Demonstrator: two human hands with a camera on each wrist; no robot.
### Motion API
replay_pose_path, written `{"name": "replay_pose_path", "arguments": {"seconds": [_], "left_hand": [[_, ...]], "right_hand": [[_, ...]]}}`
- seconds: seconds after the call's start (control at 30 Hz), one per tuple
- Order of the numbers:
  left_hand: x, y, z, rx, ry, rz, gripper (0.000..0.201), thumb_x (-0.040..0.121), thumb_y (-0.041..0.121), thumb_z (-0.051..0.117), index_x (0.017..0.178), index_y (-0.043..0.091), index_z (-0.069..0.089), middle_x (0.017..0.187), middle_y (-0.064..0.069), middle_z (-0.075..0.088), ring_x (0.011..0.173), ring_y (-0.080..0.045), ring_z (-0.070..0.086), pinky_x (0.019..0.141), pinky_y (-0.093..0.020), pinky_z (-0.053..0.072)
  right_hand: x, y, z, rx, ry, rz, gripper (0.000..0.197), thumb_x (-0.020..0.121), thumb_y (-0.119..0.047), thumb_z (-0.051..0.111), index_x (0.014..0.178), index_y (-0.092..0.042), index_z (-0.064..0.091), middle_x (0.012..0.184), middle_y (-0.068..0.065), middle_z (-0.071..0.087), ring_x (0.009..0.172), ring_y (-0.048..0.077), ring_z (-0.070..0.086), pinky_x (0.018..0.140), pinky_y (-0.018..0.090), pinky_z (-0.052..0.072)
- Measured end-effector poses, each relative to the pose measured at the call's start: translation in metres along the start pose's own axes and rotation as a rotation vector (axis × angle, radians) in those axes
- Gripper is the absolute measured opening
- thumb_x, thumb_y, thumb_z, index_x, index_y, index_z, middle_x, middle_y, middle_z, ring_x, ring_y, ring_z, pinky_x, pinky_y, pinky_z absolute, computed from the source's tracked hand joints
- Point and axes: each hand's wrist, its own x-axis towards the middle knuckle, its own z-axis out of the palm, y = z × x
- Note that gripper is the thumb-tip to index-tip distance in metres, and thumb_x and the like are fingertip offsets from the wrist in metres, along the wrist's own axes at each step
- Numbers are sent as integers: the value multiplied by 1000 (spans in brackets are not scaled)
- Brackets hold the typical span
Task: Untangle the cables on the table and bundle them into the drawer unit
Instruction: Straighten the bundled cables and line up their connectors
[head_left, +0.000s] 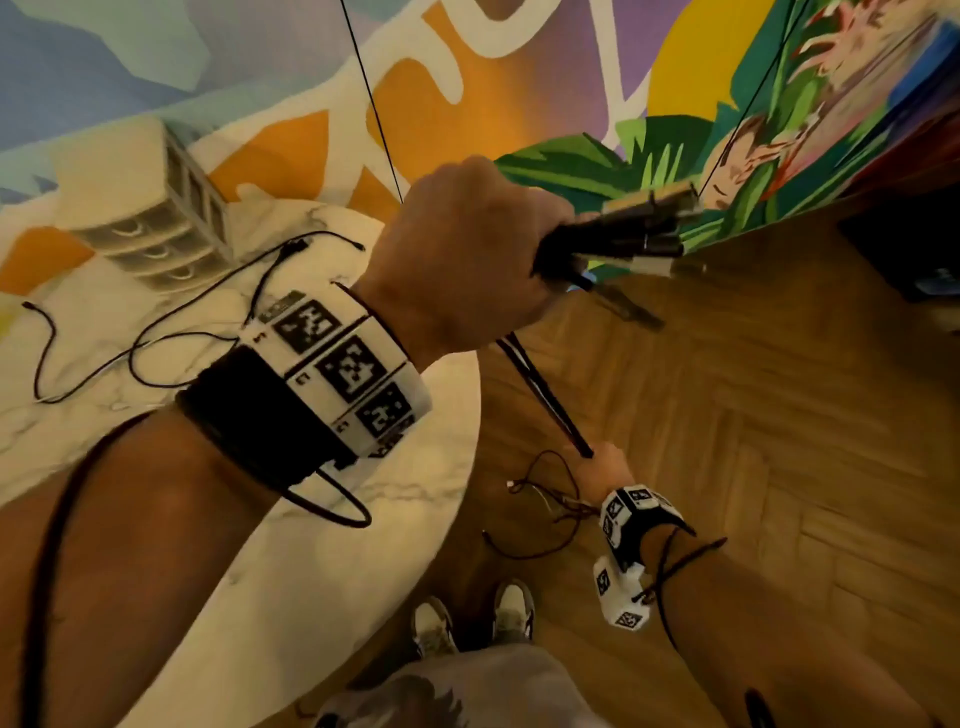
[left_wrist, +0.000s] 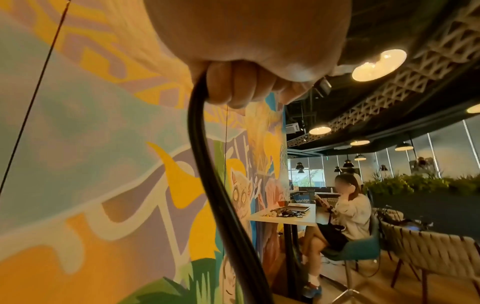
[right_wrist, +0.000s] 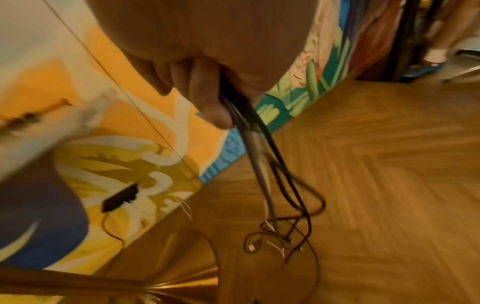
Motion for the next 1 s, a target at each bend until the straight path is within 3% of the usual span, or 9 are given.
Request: {"name": "replay_pose_path", "arguments": {"seconds": [0.07,0.13,0.23,0.33,0.5,0.67,0.8,0.9,1.0], "left_hand": [[2,0,-2,87,7,84,31,83,31,47,68,11,66,47,3,41,42,-15,30,50,-18,18],[4,-1,0,119,0,129,31,85,31,47,71,11,67,50,5,39,41,-16,31,49,-20,21],[3,5,12,169,-38,199,32,91,33,50,70,14,65,45,0,49,38,-19,36,46,-24,30],[4,8,18,188,-42,228,34,91,35,50,71,13,66,46,-3,53,40,-18,32,49,-24,25],[12,4,12,203,-27,233,34,93,35,49,72,13,65,46,-3,51,39,-20,33,48,-25,28],[8,7,14,175,-14,237,36,92,38,46,77,14,68,48,-5,55,39,-23,40,49,-26,28],[7,5,14,127,57,243,31,92,33,49,72,14,65,47,-5,54,40,-20,35,50,-24,28],[4,11,23,-22,53,174,29,87,32,47,67,17,63,46,3,48,41,-12,29,50,-19,21],[-7,15,42,-342,35,-72,23,83,20,51,60,17,55,48,14,37,39,-6,28,44,-20,21]], "right_hand": [[7,24,2,-61,-18,80,29,95,-33,51,81,-8,57,75,9,58,68,27,55,62,33,44],[12,42,2,-90,-37,165,31,95,-30,53,96,-1,62,84,13,59,76,30,57,65,34,46],[19,50,0,-127,-60,253,38,93,-30,54,111,2,60,95,16,63,84,32,61,69,34,50],[25,51,-7,-186,-20,287,41,92,-38,54,110,-1,61,100,15,64,87,31,62,68,31,48],[37,70,-24,-238,20,340,38,91,-32,54,113,-2,61,100,15,65,85,30,63,67,31,50],[43,68,-26,-137,37,316,38,94,-32,52,107,2,62,76,10,60,70,27,57,56,27,40],[42,69,-26,-189,42,294,34,90,-32,57,108,-3,62,90,13,64,78,29,60,60,29,43],[41,76,-20,-244,-78,218,39,81,-40,66,106,-10,63,91,9,66,79,28,61,63,31,47],[28,60,-23,-314,-144,31,43,72,-44,68,109,-22,63,102,3,66,93,26,64,73,31,50]]}}
